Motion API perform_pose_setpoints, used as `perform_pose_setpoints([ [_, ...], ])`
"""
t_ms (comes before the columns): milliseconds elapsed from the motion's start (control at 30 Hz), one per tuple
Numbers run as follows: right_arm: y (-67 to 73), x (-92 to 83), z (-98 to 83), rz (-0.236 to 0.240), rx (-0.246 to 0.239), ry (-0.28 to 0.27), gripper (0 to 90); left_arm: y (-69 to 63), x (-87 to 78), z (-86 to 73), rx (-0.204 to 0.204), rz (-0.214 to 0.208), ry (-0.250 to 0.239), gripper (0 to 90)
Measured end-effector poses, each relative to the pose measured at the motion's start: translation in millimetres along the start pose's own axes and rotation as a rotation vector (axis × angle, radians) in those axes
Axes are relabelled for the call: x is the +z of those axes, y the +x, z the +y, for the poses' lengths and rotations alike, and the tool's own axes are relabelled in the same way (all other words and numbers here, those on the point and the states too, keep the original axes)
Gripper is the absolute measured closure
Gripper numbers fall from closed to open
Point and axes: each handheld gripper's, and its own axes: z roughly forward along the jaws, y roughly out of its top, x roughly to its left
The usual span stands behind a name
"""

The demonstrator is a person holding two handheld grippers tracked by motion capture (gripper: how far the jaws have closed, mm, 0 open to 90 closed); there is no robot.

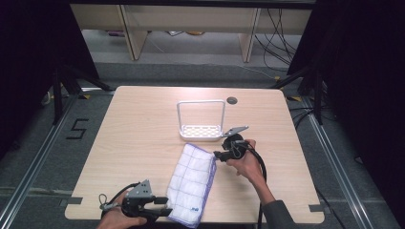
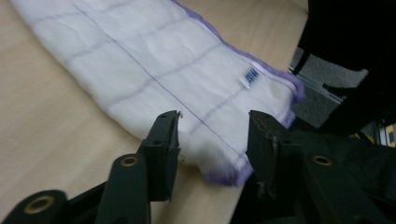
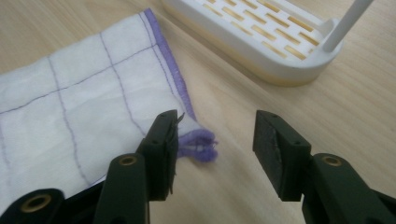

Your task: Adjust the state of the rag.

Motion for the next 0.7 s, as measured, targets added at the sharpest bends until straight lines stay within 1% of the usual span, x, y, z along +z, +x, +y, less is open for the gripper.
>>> perform_pose_setpoints([
  [33,0.7,-8.0,-0.3,-0.013,0.032,-0.01,48.0,6.1,-3.1,5.5,-0.004,0.036,-0.016,49.8],
  [67,-0.1,-10.1,-0.7,-0.017,0.042,-0.028,47.6,12.2,-2.3,10.2,-0.013,0.049,-0.04,48.1],
  [100,-0.1,-10.1,-0.7,-0.017,0.042,-0.028,47.6,12.2,-2.3,10.2,-0.013,0.049,-0.04,47.3],
  [133,-0.5,-10.5,-1.1,-0.021,0.063,-0.051,47.5,17.1,-2.1,14.2,-0.01,0.072,-0.047,47.3],
  [167,0.6,-12.2,-0.3,-0.021,0.079,-0.031,47.2,21.5,-1.7,17.3,-0.008,0.082,-0.052,47.2],
  [200,1.3,-10.6,-0.6,-0.019,0.081,-0.047,47.1,26.7,-1.2,21.8,-0.015,0.108,-0.05,47.0],
  [233,1.3,-11.8,-0.3,-0.033,0.069,-0.024,46.6,33.1,0.3,26.3,-0.026,0.122,-0.054,46.8],
  [267,2.7,-10.7,0.3,-0.045,0.081,-0.025,46.2,37.9,1.9,29.4,-0.034,0.136,-0.065,46.5],
  [300,3.5,-10.7,0.7,-0.037,0.086,-0.014,45.9,46.6,5.3,35.0,-0.042,0.141,-0.066,46.5],
  [333,4.4,-9.6,0.6,-0.046,0.086,-0.006,45.6,55.1,7.5,39.1,-0.035,0.152,-0.064,46.4],
  [367,5.0,-9.2,1.0,-0.039,0.094,-0.001,45.3,61.2,9.8,42.8,-0.054,0.172,-0.07,46.3],
  [400,5.5,-8.2,0.8,-0.036,0.099,0.0,45.1,65.7,11.7,45.5,-0.056,0.184,-0.069,46.1],
  [433,5.8,-8.4,0.8,-0.04,0.103,0.007,45.0,74.1,14.8,50.4,-0.052,0.185,-0.043,45.8],
  [467,5.3,-5.5,0.0,-0.038,0.1,-0.017,44.8,80.1,18.0,54.1,-0.055,0.195,-0.036,44.6],
  [500,6.6,-6.6,0.1,-0.042,0.116,-0.003,44.8,85.3,20.9,57.4,-0.065,0.206,-0.042,43.8],
  [567,6.6,-6.1,0.0,-0.041,0.117,-0.003,44.8,94.8,27.0,63.8,-0.08,0.206,-0.042,43.9],
  [600,7.2,-6.0,0.3,-0.037,0.128,-0.004,44.8,98.3,30.1,66.8,-0.085,0.212,-0.044,43.8],
  [633,6.1,-6.0,0.6,-0.04,0.11,0.005,44.8,103.0,35.4,71.2,-0.093,0.212,-0.04,44.0],
  [667,6.1,-4.4,0.9,-0.033,0.108,0.007,44.5,105.2,39.4,74.0,-0.092,0.214,-0.035,44.5],
  [700,6.9,-3.7,0.6,-0.034,0.114,0.015,44.5,106.7,42.7,76.1,-0.094,0.205,-0.035,44.5],
])
